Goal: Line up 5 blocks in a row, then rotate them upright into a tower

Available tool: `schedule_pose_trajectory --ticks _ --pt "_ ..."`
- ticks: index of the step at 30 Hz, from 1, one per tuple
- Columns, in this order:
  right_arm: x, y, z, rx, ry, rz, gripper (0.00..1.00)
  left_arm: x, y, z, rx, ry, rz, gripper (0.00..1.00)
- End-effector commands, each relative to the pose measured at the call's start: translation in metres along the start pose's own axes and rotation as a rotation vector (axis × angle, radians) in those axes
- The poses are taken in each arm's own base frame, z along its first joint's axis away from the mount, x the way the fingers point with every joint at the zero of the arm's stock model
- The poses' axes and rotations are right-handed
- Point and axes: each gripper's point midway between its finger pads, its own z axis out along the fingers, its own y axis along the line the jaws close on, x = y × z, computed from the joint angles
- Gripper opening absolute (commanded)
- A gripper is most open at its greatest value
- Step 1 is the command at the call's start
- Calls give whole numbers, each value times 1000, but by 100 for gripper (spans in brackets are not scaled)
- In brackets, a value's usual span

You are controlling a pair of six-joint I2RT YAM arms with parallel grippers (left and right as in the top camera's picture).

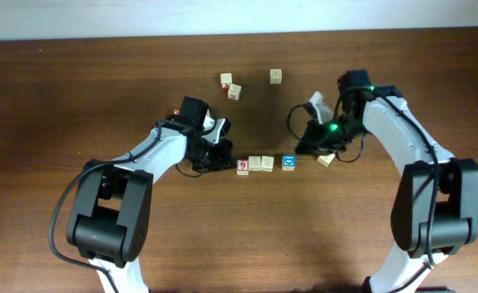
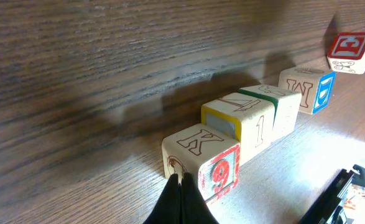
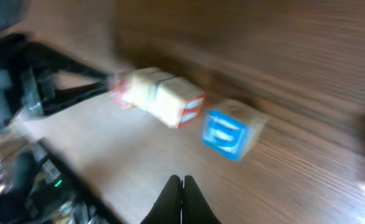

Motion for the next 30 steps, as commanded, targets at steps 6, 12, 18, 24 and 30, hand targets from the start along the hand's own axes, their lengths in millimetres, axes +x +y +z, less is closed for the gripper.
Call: schedule_pose_trajectory --ticks 6,12,18,24,30 --pt "-3 -92 -41 526 -87 239 4 5 -1 2 16 14 4 0" --pt "-8 -112 -26 559 -68 170 5 5 -1 2 16 14 4 0" --pt "-9 -119 -10 539 -27 118 5 5 -1 2 16 14 5 0" --pt "3 -96 11 438 31 87 4 5 -1 2 16 12 6 0" --pt "9 -51 40 367 73 41 4 5 -1 2 17 12 7 0"
